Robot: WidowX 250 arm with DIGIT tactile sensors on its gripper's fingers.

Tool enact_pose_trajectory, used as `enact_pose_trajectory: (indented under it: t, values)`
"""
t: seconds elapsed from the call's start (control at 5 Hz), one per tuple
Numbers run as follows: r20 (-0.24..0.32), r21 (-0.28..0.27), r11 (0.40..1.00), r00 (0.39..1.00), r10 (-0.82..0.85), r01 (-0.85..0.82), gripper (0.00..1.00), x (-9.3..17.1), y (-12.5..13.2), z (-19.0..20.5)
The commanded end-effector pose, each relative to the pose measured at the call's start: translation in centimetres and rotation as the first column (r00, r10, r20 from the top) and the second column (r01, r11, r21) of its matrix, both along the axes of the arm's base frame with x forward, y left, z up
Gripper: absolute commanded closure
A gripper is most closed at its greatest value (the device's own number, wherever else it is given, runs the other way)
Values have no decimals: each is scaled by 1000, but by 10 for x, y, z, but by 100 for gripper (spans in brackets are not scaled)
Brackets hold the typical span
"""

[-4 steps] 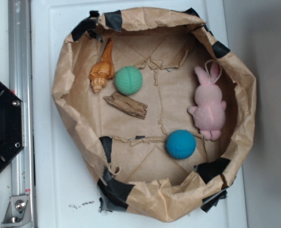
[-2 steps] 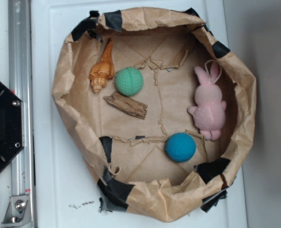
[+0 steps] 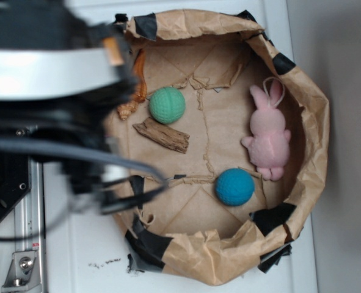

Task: Grab the shell.

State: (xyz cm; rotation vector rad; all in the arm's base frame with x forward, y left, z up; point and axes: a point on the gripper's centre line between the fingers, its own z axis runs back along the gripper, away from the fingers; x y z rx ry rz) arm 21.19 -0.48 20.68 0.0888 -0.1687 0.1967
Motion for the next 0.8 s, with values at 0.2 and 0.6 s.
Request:
enact_pose_trajectory:
  t: [0.2, 0.6]
  values:
    - [-224, -17, 996, 971, 85, -92, 0, 3, 7, -117]
    - [-250, -37, 999, 968, 19, -29, 0, -2, 12, -161]
